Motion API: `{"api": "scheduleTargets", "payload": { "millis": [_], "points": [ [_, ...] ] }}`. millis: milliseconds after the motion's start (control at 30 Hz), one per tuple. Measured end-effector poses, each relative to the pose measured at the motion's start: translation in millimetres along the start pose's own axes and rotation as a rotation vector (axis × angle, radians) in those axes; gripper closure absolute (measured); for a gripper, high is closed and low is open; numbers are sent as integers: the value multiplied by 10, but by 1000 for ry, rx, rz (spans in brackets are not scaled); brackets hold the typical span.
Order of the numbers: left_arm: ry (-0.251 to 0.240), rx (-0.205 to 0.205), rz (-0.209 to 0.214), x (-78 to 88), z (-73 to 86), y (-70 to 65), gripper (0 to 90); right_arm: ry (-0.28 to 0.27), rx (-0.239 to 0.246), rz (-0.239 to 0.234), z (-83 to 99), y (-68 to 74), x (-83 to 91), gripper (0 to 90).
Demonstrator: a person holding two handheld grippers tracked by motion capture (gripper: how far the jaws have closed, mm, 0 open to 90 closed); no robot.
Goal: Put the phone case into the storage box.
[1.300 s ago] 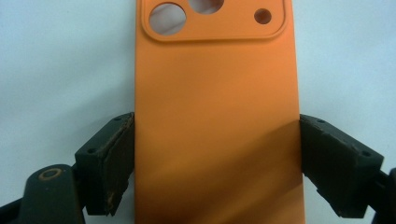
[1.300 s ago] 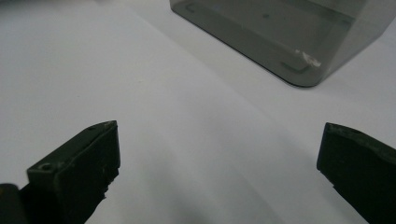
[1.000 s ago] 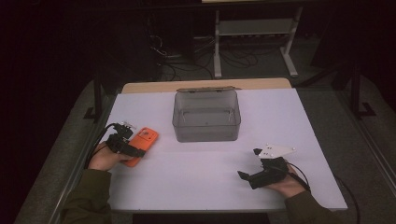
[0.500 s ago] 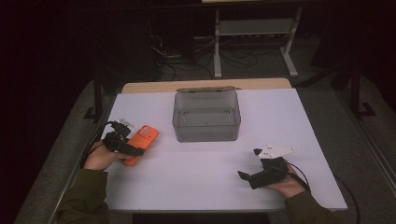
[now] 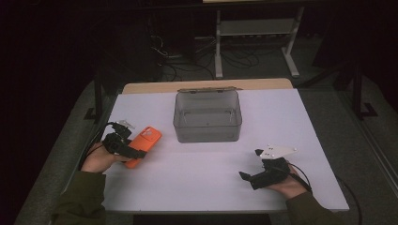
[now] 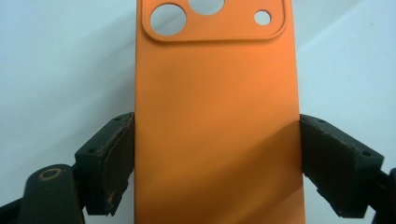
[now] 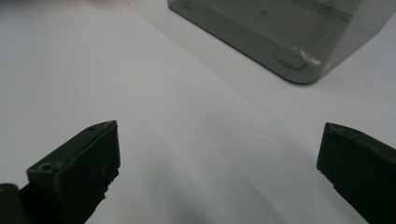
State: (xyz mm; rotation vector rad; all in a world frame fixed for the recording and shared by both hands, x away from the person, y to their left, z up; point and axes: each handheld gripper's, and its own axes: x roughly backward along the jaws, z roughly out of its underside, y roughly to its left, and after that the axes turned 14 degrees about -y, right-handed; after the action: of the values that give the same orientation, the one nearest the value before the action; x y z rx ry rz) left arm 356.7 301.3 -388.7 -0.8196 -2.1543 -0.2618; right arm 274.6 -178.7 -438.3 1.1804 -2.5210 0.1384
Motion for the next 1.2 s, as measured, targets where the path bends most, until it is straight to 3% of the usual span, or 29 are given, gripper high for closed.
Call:
{"api": "scheduleTargets", "payload": {
  "millis": [500,1200],
  "points": [
    [-2,-53,75,-28,-52,-244,161,2,2,0,4,-2,-8,0],
    [10,-123,149,-164,-128,-572,161,4,2,0,4,-1,-10,0]
  ]
}}
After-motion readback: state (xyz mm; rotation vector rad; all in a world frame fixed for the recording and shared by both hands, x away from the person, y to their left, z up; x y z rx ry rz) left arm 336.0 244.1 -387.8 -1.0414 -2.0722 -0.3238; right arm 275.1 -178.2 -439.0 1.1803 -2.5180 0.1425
